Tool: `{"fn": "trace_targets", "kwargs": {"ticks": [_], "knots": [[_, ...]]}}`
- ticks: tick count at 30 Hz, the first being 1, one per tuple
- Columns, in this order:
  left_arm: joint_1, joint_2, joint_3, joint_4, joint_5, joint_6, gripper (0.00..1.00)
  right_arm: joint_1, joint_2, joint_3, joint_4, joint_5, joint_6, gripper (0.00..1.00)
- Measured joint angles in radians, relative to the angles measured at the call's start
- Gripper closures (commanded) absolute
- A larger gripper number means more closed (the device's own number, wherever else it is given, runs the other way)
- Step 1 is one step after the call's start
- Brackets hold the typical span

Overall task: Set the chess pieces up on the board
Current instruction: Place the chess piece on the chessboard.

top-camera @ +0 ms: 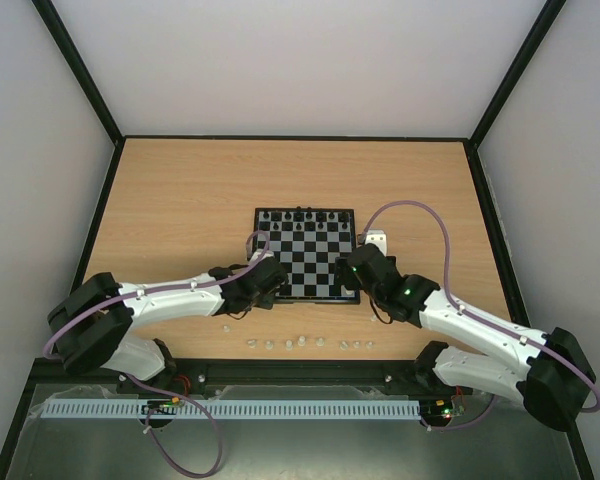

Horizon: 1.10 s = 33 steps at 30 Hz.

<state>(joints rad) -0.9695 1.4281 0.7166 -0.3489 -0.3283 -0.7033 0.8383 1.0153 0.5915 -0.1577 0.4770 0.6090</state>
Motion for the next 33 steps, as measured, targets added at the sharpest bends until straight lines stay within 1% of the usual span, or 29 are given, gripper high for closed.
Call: {"fn": "trace_targets", "kwargs": {"ticks": [11,14,17,19,22,24,29,32,33], "knots": [[0.000,0.001,-0.005,0.002,0.004,0.001,0.76,0.000,0.002,0.000,0.000,0.000,0.000,0.01],[0.000,0.001,-0.005,0.001,0.003,0.001,0.69,0.000,0.002,0.000,0.000,0.000,0.000,0.01],[0.000,-0.002,-0.005,0.000,0.002,0.004,0.65,0.000,0.002,0.000,0.000,0.000,0.000,0.01],[0.000,-0.013,-0.005,-0.002,-0.004,0.005,0.58,0.000,0.002,0.000,0.000,0.000,0.000,0.01],[0.000,-0.052,-0.005,-0.006,-0.018,0.014,0.51,0.000,0.002,0.000,0.000,0.000,0.000,0.01],[0.000,-0.097,-0.003,-0.009,-0.029,0.024,0.44,0.000,0.002,0.000,0.000,0.000,0.000,0.01],[0.000,-0.231,0.016,0.003,-0.067,0.060,0.31,0.000,0.003,0.000,0.000,0.000,0.000,0.01],[0.000,-0.308,0.018,0.035,-0.078,0.084,0.11,0.000,0.008,0.000,0.002,0.001,0.000,0.01],[0.000,-0.330,0.018,0.052,-0.081,0.090,0.07,0.000,0.010,0.000,0.002,0.002,0.000,0.01]]}}
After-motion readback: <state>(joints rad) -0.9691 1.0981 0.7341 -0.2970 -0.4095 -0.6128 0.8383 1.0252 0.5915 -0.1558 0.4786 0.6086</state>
